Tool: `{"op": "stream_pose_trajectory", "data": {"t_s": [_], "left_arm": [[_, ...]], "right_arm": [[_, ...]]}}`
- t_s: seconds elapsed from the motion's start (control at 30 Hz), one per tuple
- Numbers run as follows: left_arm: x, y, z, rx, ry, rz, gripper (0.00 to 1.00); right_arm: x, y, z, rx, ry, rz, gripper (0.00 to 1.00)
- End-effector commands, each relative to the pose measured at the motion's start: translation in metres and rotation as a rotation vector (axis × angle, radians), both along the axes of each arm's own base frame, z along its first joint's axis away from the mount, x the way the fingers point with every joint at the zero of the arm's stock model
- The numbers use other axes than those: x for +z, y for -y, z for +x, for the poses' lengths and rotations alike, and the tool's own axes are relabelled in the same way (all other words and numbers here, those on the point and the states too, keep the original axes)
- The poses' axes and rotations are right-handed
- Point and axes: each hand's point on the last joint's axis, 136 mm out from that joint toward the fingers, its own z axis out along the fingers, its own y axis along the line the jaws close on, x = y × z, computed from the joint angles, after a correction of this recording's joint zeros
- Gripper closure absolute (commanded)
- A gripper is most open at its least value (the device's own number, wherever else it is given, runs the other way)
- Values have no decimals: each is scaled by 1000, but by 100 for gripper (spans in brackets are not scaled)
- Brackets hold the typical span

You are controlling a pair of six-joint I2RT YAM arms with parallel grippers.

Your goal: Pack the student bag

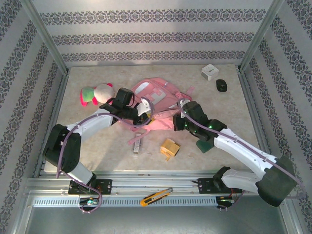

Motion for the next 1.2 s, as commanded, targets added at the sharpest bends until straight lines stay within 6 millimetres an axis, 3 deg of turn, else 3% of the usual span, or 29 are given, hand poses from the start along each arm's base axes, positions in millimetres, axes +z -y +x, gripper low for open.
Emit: {"op": "stream_pose_trajectory", "data": {"t_s": [0.0,0.17,0.33,0.4,0.47,0.57,0.7,0.83,0.97,1.1,1.17], "left_arm": [[9,-25,8,0,38,32,100],[2,-32,28,-9,163,131,97],[-1,-26,31,-82,213,135,93],[2,-23,40,-55,234,116,84],[1,-23,50,-9,238,119,69],[3,-30,65,127,169,131,46],[22,-38,56,341,-37,44,36],[34,-62,41,576,-113,-50,33],[33,-93,30,796,-199,-61,31],[7,-127,30,1055,-338,-88,33],[-10,-132,33,1118,-425,-148,37]], "right_arm": [[2,27,-11,-9,-29,-85,100],[3,9,-36,75,-56,-57,100],[-15,-18,-47,111,-88,-2,100],[-21,-27,-49,117,-110,19,100],[-25,-33,-48,105,-119,39,100],[-29,-38,-44,69,-128,69,100],[-30,-47,-41,78,-122,114,100],[-34,-49,-37,76,-135,105,100],[-37,-58,-38,110,-168,111,100],[-42,-63,-38,119,-195,116,100],[-45,-65,-39,124,-204,119,100]]}}
